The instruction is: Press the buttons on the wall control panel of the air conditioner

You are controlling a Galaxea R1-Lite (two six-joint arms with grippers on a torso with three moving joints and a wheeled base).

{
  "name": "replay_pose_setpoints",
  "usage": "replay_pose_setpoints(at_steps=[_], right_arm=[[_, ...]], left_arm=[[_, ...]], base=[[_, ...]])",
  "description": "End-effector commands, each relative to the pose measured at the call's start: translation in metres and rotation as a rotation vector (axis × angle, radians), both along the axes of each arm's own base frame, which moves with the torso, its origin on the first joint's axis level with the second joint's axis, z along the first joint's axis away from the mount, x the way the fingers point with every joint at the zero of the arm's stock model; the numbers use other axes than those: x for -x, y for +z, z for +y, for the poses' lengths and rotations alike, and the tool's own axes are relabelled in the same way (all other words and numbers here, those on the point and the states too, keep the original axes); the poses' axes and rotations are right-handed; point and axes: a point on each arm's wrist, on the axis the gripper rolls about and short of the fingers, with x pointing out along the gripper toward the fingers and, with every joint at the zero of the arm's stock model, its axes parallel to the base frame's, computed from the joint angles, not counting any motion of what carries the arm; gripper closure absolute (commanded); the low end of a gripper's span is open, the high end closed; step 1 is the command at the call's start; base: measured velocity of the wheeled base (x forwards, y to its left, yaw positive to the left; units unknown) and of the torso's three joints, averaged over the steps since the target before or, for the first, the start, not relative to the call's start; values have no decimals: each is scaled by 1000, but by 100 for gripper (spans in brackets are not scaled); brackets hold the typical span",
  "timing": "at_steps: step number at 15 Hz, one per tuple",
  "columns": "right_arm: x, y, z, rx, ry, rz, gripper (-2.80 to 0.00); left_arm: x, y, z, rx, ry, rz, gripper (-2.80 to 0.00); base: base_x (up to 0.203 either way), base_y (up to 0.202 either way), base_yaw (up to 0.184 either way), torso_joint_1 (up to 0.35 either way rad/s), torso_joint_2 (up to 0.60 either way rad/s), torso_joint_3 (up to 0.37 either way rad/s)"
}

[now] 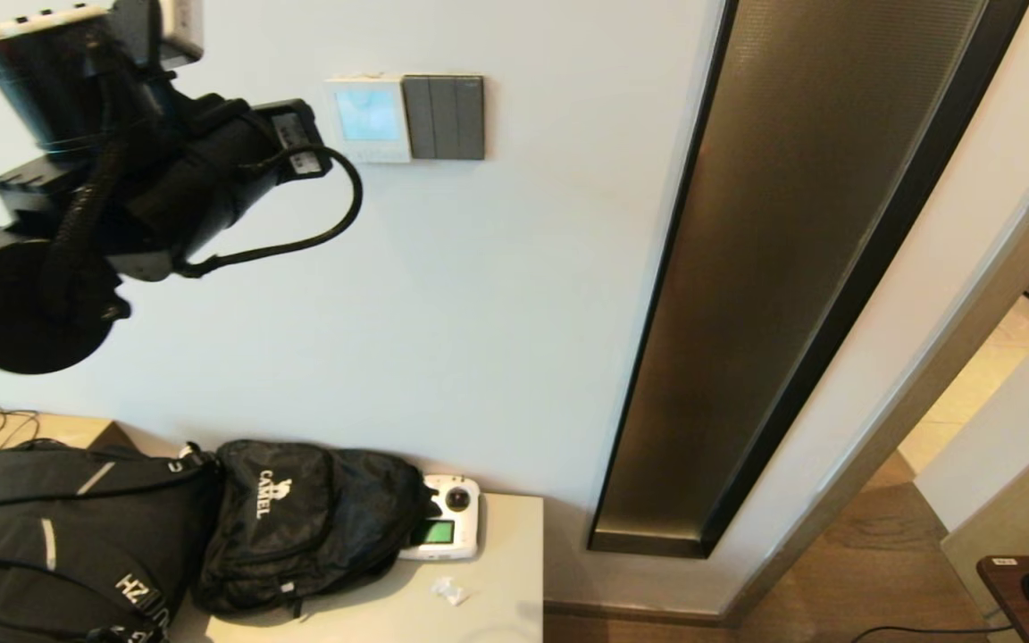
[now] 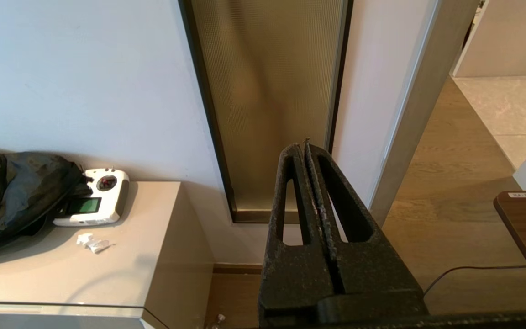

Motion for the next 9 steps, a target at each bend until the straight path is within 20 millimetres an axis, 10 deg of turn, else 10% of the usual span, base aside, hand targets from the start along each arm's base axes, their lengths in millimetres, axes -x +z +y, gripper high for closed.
replay_pose_setpoints(at_steps=[1, 9], right_arm=[[0, 0, 0, 0, 0, 1, 0], [0, 0, 0, 0, 1, 2, 0]], left_arm=[[65, 21, 31, 20, 20, -75, 0], [240, -72, 104, -52, 148, -14, 0]], base=[[0, 0, 0, 0, 0, 0], [0, 0, 0, 0, 0, 0]])
